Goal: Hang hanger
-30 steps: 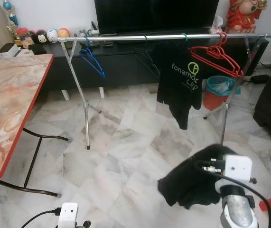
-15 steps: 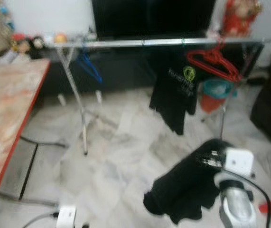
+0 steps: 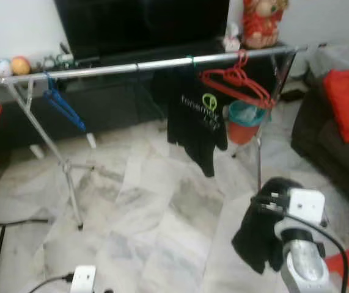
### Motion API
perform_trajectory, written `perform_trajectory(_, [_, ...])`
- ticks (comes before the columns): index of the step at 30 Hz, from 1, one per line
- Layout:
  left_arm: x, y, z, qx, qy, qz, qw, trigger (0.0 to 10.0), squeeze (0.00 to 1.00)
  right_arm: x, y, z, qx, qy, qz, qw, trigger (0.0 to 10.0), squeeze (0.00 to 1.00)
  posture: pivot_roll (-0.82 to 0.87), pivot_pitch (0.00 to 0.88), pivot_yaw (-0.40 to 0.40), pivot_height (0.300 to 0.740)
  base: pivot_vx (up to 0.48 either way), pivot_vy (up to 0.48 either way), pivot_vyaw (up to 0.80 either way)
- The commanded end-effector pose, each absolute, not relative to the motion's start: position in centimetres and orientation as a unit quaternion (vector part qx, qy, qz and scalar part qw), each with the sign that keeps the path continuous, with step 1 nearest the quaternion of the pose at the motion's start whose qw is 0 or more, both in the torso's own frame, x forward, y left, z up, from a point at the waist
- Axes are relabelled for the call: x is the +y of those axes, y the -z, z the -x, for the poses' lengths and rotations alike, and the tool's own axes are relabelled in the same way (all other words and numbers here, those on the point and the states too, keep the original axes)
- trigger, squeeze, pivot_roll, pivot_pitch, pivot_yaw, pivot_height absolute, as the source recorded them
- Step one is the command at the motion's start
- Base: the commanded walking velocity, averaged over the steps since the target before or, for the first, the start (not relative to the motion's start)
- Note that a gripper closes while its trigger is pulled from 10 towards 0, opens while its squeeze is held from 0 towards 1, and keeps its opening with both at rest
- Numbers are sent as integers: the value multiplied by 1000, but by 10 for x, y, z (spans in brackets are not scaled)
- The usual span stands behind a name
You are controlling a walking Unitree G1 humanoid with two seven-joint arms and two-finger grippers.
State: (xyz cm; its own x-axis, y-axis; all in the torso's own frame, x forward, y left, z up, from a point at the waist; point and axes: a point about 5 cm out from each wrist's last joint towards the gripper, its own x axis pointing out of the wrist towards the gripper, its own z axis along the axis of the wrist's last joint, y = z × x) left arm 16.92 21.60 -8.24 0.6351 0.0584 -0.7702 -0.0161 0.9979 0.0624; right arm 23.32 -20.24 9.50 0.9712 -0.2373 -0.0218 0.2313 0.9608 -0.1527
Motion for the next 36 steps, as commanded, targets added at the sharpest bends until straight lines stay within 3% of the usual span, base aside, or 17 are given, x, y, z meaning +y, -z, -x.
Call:
perform_trajectory(1, [211,82,-172,423,-13,-23,906,10000,0,-209,-103,-233,4,130,81,988,10000,0,-50,0,49,740,394,0,0])
perform_trajectory(36, [209,81,-175,424,-11,-21,905,10000,0,-205,-103,-239,8,111,89,990,10000,0,-43,0,39,740,384,0,0])
